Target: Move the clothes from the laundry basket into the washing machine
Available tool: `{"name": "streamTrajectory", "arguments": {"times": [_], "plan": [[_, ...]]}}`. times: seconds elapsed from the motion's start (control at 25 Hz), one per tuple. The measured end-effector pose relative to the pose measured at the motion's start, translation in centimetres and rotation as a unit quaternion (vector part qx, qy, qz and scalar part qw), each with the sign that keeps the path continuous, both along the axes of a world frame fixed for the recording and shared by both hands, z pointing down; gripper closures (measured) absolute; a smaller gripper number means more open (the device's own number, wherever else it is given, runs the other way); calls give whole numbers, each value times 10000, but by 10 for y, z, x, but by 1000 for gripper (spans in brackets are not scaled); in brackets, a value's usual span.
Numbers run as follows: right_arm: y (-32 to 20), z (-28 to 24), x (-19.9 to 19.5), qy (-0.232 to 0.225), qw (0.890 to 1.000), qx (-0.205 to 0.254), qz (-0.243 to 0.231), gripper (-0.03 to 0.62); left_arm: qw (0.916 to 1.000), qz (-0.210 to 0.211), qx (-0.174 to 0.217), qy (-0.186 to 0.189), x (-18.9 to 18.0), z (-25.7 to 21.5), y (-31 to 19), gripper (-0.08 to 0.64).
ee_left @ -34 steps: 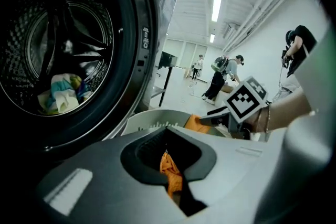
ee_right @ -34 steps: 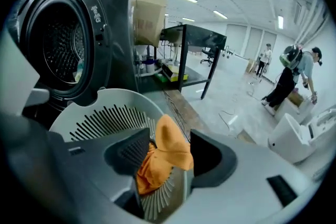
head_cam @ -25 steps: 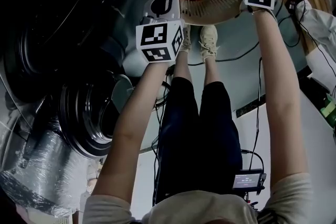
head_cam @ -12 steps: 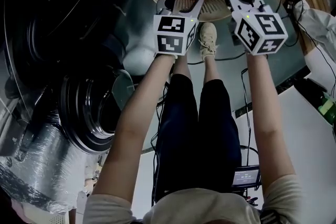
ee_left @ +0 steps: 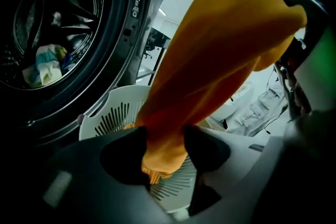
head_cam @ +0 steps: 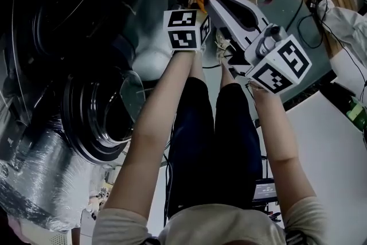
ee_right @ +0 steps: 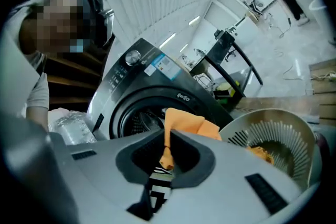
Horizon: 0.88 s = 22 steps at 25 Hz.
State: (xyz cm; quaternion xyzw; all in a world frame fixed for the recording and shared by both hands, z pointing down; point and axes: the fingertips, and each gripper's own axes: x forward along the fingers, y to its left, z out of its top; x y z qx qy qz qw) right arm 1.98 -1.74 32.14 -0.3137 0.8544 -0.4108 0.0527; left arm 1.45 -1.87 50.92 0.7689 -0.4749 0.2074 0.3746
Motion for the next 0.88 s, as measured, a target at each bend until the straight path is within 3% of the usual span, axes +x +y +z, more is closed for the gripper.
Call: {"name": "streamTrajectory", "arguments": {"times": [0.08,0.2,0.32,0.4,0.48,0.6,0.72,0.8,0.88], "plan": [[-1,-2,8,0,9998,65,196,557,9996,-146,209,-153,-12,-7,-6,538],[-6,13,34,502,9966,209,616,557,9988,-361,233,-224,-31,-14,-5,539],[-5,57,56,1671,9828,224,750,557,9980,-577,162,-187,-55,-24,1,540],[0,90,53,2249,9734,121,421,556,9970,-701,227,-232,-71,-35,2,540],[6,115,39,2545,9670,52,-49,532,9960,-787,294,-302,-83,-46,3,540],[22,140,4,2793,9555,78,-941,379,9963,-664,303,-454,-94,-54,5,540],[38,162,-32,3090,9344,313,-1746,326,9967,-565,296,-495,-101,-59,7,540],[39,177,-52,3332,9200,438,-2018,314,9966,-636,324,-412,-104,-65,7,540],[34,190,-67,3461,9145,417,-2051,311,9960,-794,344,-209,-106,-73,8,540]]}}
